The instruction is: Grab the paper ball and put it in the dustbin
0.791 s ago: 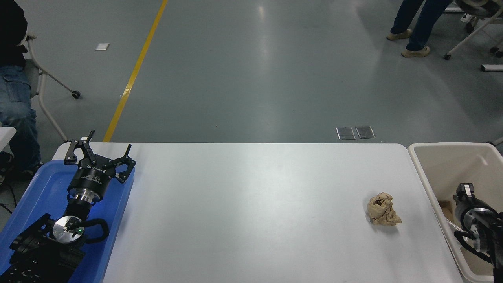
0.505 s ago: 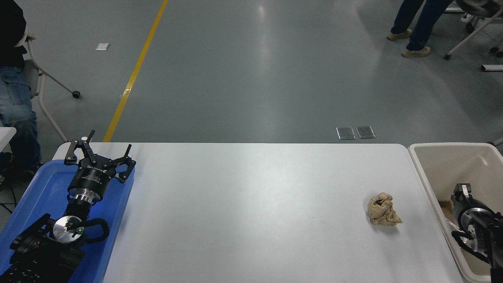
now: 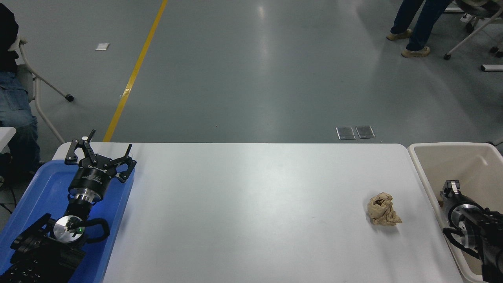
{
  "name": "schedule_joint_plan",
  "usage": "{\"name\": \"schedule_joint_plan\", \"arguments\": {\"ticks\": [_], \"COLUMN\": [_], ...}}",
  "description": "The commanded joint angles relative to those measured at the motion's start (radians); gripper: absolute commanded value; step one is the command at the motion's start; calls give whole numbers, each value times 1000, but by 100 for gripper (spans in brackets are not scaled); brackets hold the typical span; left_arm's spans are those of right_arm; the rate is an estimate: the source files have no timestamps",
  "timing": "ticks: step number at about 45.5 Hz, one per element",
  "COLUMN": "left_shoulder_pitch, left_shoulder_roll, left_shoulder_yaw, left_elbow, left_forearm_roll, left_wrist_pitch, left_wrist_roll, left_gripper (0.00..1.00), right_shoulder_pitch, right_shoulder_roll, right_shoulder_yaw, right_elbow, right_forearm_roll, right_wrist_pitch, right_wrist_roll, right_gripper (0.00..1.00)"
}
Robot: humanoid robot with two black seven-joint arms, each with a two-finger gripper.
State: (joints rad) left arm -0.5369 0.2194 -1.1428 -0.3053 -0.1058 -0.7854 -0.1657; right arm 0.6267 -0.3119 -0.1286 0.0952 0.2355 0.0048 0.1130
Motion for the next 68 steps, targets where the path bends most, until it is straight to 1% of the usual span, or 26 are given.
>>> {"name": "schedule_joint_plan", "arguments": {"ticks": [1, 13, 14, 15, 19, 24, 26, 29, 34, 35, 38, 39, 40, 41, 43, 47, 52, 60, 64, 68], "left_shoulder_pitch": [0, 2, 2, 2, 2, 2, 0, 0, 0, 0, 0, -2, 0, -2, -2, 0, 0, 0, 0, 0], "left_shoulder_roll": [0, 0, 0, 1, 2, 2, 2, 2, 2, 2, 2, 2, 2, 3, 2, 3, 3, 3, 3, 3], "left_shoulder_yaw": [0, 0, 0, 2, 2, 3, 3, 5, 5, 5, 5, 5, 5, 5, 5, 5, 5, 5, 5, 5], "left_elbow": [0, 0, 0, 0, 0, 0, 0, 0, 0, 0, -2, 0, 0, -2, -2, -2, -2, 0, -2, -2], "left_forearm_roll": [0, 0, 0, 1, 1, 1, 1, 1, 1, 1, 1, 1, 1, 1, 1, 1, 1, 1, 1, 1], "left_wrist_pitch": [0, 0, 0, 0, 0, 0, 0, 0, 0, 0, 0, 0, 0, 0, 0, 0, 0, 0, 0, 0], "left_wrist_roll": [0, 0, 0, 0, 0, 0, 0, 2, 2, 2, 2, 2, 2, 2, 3, 3, 3, 3, 3, 3], "left_gripper": [99, 99, 99, 99, 99, 99, 99, 99, 99, 99, 99, 99, 99, 99, 99, 99, 99, 99, 99, 99], "right_shoulder_pitch": [4, 21, 22, 24, 60, 120, 160, 229, 395, 437, 568, 614, 660, 701, 783, 939, 1120, 1315, 1430, 1545], "right_shoulder_roll": [2, -16, -29, -48, -171, -329, -369, -414, -463, -469, -473, -474, -474, -472, -472, -454, -402, -369, -363, -354], "right_shoulder_yaw": [-26, -98, -98, -98, -98, -102, -111, -167, -363, -411, -552, -598, -641, -679, -752, -894, -1065, -1184, -1253, -1287], "right_elbow": [4, 38, 58, 86, 260, 512, 582, 665, 802, 828, 909, 938, 964, 995, 1053, 1172, 1297, 1445, 1514, 1574], "right_forearm_roll": [-2, -5, -5, -5, -7, -21, -45, -96, -163, -166, -168, -166, -166, -166, -166, -170, -170, -182, -209, -219], "right_wrist_pitch": [4, 12, 14, 14, 14, 14, 12, 12, 12, 11, 8, 6, 6, 6, 7, 15, 18, 34, 107, 236], "right_wrist_roll": [1, 1, 1, 1, 1, 1, 1, -1, -1, -1, -1, -1, -1, -1, -1, -1, -1, -1, 1, 2], "right_gripper": [0, 0, 6, 10, 12, 20, 24, 33, 35, 37, 50, 55, 62, 72, 99, 100, 100, 100, 100, 100]}}
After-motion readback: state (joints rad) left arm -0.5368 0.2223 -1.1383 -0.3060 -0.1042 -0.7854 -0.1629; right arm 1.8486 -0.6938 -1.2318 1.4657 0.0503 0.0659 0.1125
